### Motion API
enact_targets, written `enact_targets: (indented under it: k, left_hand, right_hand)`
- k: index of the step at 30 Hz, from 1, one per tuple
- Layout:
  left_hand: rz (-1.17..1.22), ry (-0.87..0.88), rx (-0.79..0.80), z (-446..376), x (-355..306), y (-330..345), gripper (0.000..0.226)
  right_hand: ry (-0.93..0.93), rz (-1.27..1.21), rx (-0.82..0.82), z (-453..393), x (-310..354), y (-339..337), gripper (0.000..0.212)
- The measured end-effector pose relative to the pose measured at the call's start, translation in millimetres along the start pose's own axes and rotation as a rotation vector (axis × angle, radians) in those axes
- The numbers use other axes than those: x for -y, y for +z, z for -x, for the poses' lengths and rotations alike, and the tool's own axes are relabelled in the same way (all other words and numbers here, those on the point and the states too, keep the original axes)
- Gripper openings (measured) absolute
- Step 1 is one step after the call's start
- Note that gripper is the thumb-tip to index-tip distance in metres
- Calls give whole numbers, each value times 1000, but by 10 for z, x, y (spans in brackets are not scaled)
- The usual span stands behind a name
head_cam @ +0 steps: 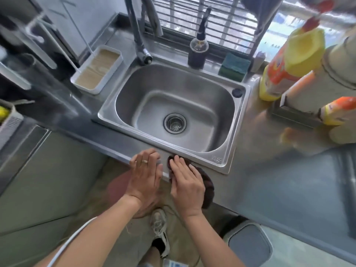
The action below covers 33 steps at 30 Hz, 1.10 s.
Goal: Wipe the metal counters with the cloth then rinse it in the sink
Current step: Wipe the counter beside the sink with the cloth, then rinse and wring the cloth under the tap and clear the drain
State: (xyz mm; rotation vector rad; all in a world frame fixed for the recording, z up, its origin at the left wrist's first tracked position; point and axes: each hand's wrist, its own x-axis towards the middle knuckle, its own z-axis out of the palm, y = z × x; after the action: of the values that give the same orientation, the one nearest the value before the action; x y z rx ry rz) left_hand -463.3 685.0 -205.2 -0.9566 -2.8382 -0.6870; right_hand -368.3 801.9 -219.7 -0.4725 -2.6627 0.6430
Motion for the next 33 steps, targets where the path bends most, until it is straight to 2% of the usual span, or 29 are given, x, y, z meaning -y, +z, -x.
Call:
enact_targets:
  k: [8, 13, 16, 18, 19, 21, 22, 24, 27, 28, 29, 30, 33]
  left_hand:
    - [117, -197, -134, -452, 615, -312, 27]
    - [141, -285, -266, -737, 828, -456, 25]
    - [169, -315, -368, -864, 927, -559, 22]
    - [171, -292, -431, -886, 1014, -660, 22]
    - [160, -289, -455, -890, 1063, -718, 23]
    - [113, -320, -488, -915, 1138, -833, 22]
    - [84, -338, -491, -944, 1139, -886, 22]
    - [42, -334, -482, -1029, 1071, -968, 21]
    - [66, -266, -414, -1229, 849, -1020, 22]
    - [73, -237, -357, -1303, 773, -1009, 19]
    - [67, -212, -279, -1365, 711, -979, 16]
    - [46, -191, -199, -1411, 652, -936, 13]
    - [-19, -130, -25, -1464, 509, -794, 20]
  right_hand:
    - [-155, -161, 20, -738, 591, 552, 32]
    - [-106, -236, 102, -1042, 958, 705, 14]
    - [-17, -311, 149, -1194, 1153, 799, 14]
    - [84, -318, 216, -1305, 1329, 809, 11]
    - [161, -350, 307, -1409, 1433, 824, 13]
    - [323, -517, 513, -1699, 1646, 792, 26]
    - [401, -667, 556, -1854, 1706, 761, 29]
    - [640, -990, 486, -2151, 1723, 577, 31]
    - [1081, -1428, 273, -2376, 1263, 186, 40]
    - [1176, -1593, 221, -2389, 1052, 24, 46]
    - [1221, -1654, 152, -2367, 800, -69, 52]
    - [1244, -1612, 92, -2335, 575, -131, 54]
    - [1219, -1103, 31, -2120, 194, -240, 40]
